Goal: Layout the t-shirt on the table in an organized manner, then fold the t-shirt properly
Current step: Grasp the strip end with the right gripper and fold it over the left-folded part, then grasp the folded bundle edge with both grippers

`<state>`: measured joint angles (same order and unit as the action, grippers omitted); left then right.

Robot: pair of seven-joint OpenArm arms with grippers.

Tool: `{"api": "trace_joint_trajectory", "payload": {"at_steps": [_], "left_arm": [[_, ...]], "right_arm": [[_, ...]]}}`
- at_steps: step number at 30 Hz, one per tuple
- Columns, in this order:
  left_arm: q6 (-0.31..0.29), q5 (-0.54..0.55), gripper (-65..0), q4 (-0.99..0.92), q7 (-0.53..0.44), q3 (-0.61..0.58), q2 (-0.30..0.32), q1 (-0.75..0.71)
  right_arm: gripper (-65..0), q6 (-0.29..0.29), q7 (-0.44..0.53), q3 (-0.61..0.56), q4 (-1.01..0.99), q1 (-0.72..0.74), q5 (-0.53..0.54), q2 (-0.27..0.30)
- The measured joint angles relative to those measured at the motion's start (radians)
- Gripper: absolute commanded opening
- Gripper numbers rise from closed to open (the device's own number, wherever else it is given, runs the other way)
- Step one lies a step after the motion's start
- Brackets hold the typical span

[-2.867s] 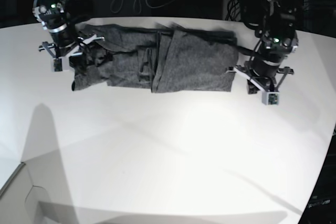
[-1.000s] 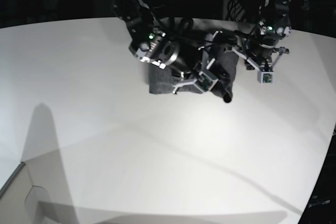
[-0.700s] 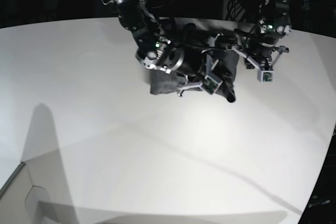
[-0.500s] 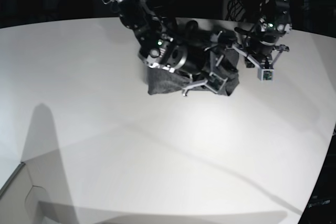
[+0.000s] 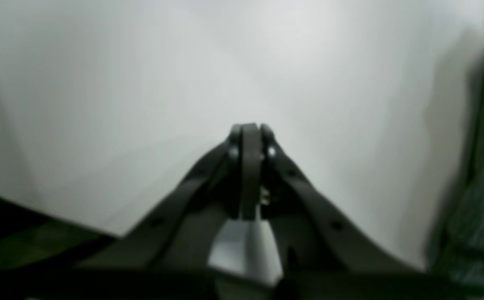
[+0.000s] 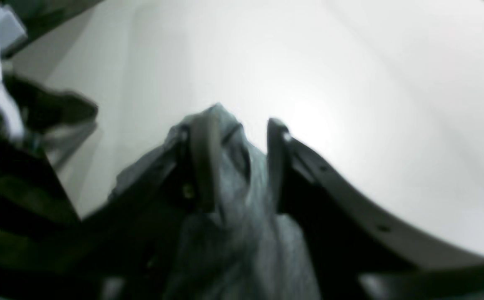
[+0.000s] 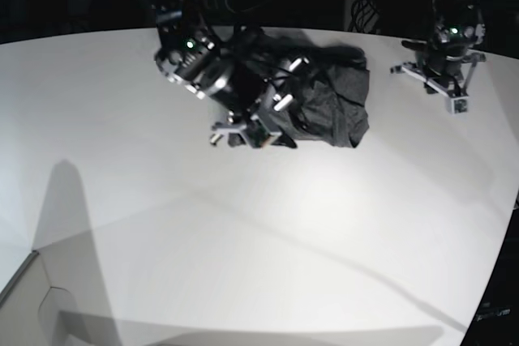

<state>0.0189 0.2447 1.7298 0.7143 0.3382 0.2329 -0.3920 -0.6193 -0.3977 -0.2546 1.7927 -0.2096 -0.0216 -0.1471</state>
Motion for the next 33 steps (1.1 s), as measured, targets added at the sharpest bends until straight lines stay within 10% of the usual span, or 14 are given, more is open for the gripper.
{"api": "trace_joint_trajectory", "payload": {"at_steps": [6, 12, 16, 27, 33], "left_arm": [[0.000, -0.006, -64.9, 0.004, 0.010, 0.084, -0.001, 0.023], [-0.002, 0.000, -64.9, 0.004, -0.001, 0.151, 0.002, 0.040], [-0.145, -0.003, -64.9, -0.001, 0.006, 0.175, 0.018, 0.039], [-0.205, -0.008, -64.9, -0.004, 0.003, 0.276, 0.011, 0.032], [-0.203, -0.006, -64.9, 0.000, 0.003, 0.281, 0.011, 0.016]], "right_arm": [[-21.1, 0.000, 0.005, 0.005, 0.064, -0.122, 0.006, 0.000], [-21.5, -0.001, 0.015, -0.016, 0.032, -0.140, 0.004, 0.000], [-22.6, -0.002, 0.014, -0.040, -0.015, -0.139, 0.003, 0.000], [-51.0, -0.001, 0.014, -0.144, -0.060, -0.090, 0.004, 0.000], [-54.2, -0.001, 0.008, -0.231, -0.085, -0.087, 0.003, 0.000]]}}
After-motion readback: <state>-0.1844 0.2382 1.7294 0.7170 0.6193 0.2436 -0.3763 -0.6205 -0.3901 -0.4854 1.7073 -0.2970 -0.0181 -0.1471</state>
